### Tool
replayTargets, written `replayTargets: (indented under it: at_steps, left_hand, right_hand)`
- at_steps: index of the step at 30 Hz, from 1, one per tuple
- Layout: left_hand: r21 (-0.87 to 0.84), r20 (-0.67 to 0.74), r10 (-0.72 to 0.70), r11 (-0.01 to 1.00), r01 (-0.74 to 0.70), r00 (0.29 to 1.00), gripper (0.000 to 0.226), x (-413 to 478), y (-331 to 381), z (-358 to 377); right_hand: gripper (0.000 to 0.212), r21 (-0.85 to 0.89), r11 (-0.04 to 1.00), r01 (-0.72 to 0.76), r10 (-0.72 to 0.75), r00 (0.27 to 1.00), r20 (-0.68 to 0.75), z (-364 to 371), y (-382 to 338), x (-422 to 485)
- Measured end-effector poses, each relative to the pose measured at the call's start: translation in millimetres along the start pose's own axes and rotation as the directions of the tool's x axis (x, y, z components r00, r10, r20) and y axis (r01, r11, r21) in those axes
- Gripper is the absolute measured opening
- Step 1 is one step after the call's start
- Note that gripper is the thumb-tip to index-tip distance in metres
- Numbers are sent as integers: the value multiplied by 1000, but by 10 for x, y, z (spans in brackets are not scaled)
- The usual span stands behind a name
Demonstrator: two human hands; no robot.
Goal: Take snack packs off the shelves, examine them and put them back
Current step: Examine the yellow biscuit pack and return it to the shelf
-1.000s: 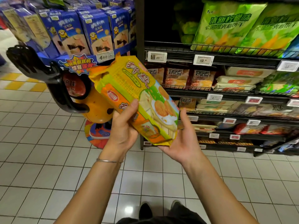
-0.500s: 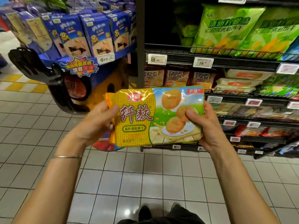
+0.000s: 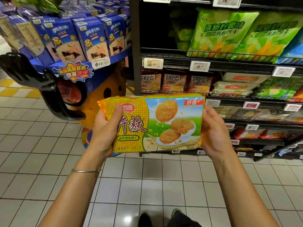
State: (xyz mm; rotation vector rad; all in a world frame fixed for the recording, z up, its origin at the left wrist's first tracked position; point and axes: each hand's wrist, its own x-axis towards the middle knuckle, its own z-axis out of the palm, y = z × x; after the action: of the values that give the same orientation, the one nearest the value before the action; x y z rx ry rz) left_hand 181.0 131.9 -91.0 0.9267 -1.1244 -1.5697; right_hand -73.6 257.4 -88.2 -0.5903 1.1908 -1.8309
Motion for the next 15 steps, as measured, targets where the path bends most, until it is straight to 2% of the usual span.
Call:
replayTargets:
  at_steps: [5, 10, 12, 15]
  left_hand:
    - [52, 1, 114, 992, -114, 994, 54, 26, 19, 56]
    - [80, 28, 257, 963, -258, 966, 73, 60, 69, 44]
    - [76, 41, 311, 947, -313, 950, 85, 57, 57, 27]
    - [68, 48, 367, 927, -370, 929, 87, 11, 30, 50]
  right_hand:
    - [20, 45, 993, 110, -106, 990, -90, -36, 46, 45]
    - [22, 91, 994, 53, -51, 998, -22, -54, 46, 53]
    - [44, 69, 997, -21, 18, 999, 50, -36, 61, 51]
    - [50, 113, 993, -39, 33, 998, 58, 44, 95, 43]
